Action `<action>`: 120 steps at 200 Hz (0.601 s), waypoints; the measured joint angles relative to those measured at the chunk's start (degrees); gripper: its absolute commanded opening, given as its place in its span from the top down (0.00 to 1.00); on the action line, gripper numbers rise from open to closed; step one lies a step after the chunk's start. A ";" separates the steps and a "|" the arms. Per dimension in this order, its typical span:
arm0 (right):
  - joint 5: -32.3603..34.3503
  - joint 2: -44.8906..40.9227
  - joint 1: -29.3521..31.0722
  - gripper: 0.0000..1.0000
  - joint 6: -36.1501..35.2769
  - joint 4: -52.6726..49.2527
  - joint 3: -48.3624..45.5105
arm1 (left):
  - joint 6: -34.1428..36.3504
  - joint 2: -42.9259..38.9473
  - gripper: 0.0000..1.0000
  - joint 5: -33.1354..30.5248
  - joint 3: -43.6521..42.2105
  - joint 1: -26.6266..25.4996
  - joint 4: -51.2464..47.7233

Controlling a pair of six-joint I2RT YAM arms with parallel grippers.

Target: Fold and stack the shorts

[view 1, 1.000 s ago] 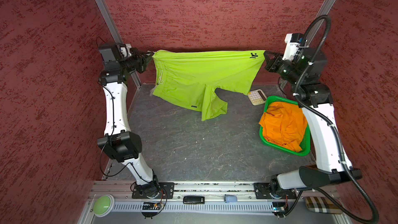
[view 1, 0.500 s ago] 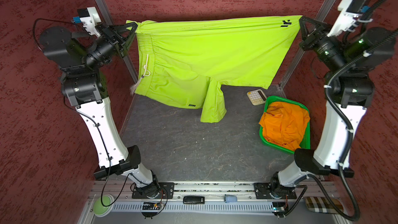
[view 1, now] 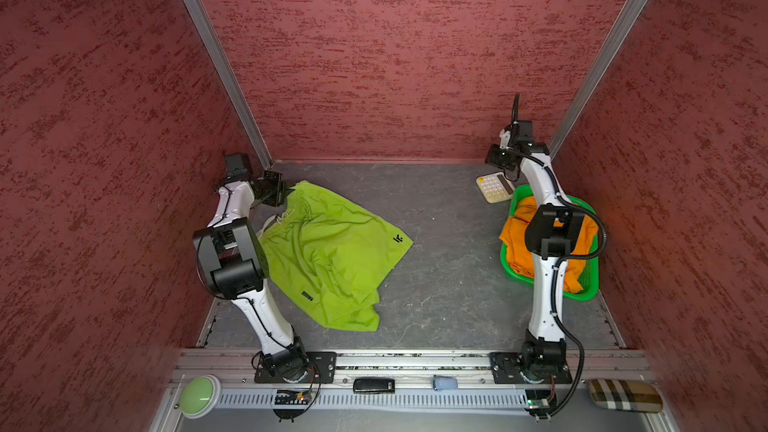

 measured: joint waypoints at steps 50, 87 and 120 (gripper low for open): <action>-0.55 -15.28 9.77 0.74 -1.05 6.97 -15.43 | 3.34 -2.73 1.00 -0.35 5.09 -4.39 1.14; -5.03 -25.97 19.02 0.45 0.50 16.83 -40.92 | 4.44 -2.84 1.00 -0.44 4.94 -3.56 0.87; -7.56 -28.57 25.57 0.32 1.27 21.29 -57.57 | 4.85 -2.84 1.00 -0.44 4.68 -2.82 0.87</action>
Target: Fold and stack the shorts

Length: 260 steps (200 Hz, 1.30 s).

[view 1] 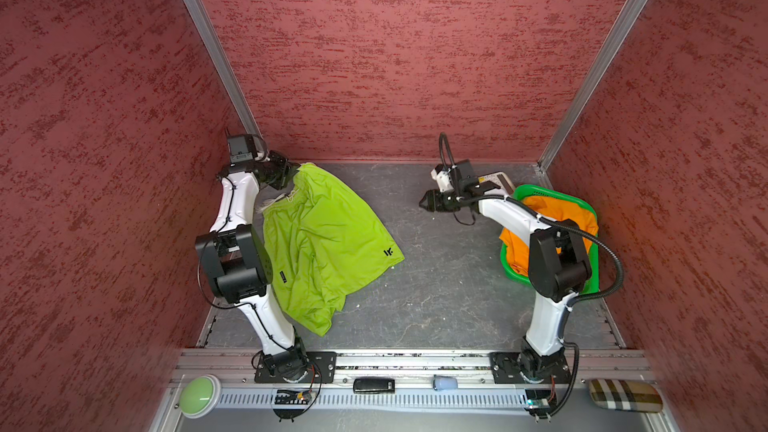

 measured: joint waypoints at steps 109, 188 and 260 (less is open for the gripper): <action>-4.94 -1.51 12.57 0.37 5.90 17.33 -16.00 | 0.44 -0.04 1.00 0.07 -1.03 -0.04 0.07; 0.07 2.89 17.09 0.58 6.14 17.33 -14.75 | 0.66 -1.18 1.00 0.22 -1.49 0.24 0.04; 6.91 5.97 17.42 1.00 8.37 15.69 -10.47 | 0.85 -2.10 1.00 0.31 -1.95 0.24 0.04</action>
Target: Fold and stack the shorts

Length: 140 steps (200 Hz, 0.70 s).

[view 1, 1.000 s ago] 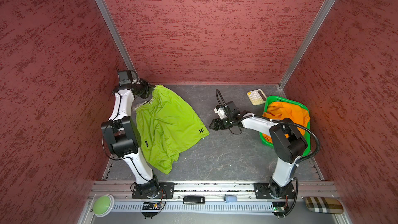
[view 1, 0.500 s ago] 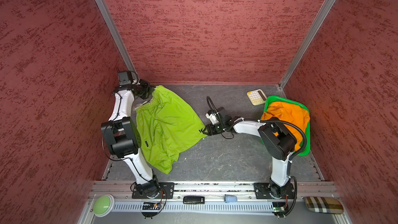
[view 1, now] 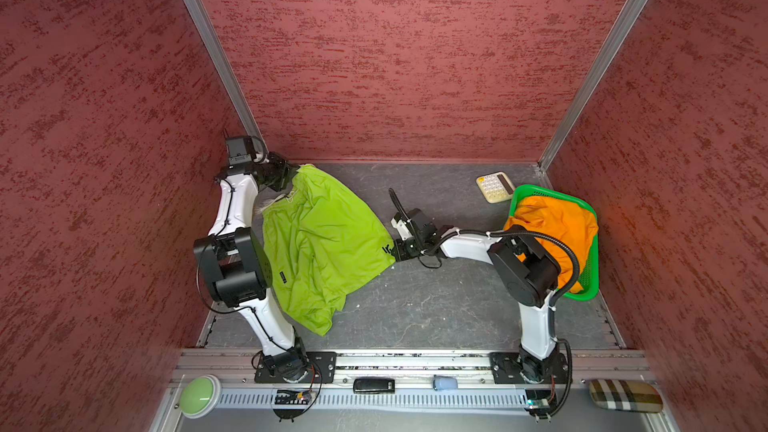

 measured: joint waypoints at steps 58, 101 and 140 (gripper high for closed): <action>5.35 -2.47 -11.91 1.00 -3.82 -16.94 18.97 | -1.66 0.61 1.00 0.20 6.97 -0.96 -0.66; 9.79 -10.14 -24.22 1.00 -7.54 -24.00 44.46 | -3.65 2.78 1.00 1.68 30.03 -2.49 -0.79; 10.23 -16.33 -26.64 1.00 -10.64 -27.76 64.28 | -5.20 2.38 1.00 2.73 48.15 -5.38 -1.01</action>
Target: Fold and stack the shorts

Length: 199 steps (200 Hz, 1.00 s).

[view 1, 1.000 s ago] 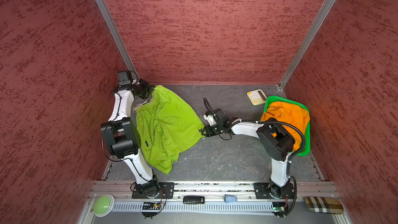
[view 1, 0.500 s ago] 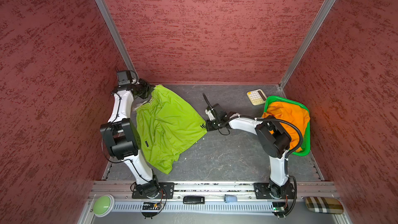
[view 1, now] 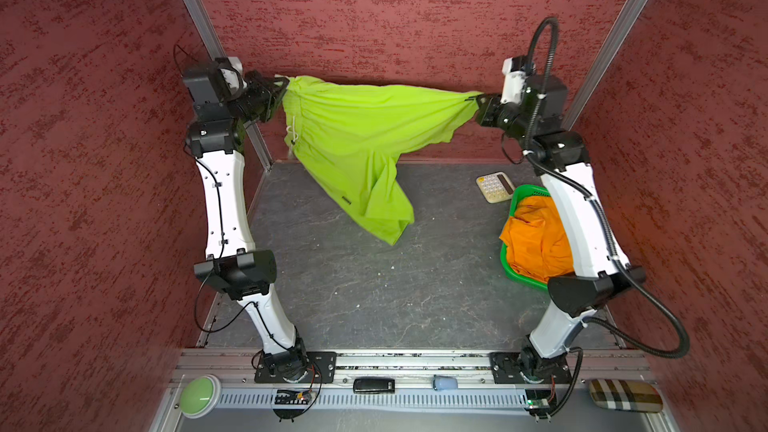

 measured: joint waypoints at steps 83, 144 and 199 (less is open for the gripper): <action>-11.32 -5.62 -12.83 1.00 -0.83 0.00 10.08 | -6.99 -15.28 1.00 4.59 4.63 2.10 3.48; -20.26 25.07 -11.39 1.00 -0.96 -1.29 14.12 | -4.39 -5.53 1.00 7.41 -23.91 3.08 3.17; -18.32 45.11 -8.92 1.00 -1.57 -12.20 12.48 | -1.42 4.98 1.00 3.23 -47.67 3.19 -0.35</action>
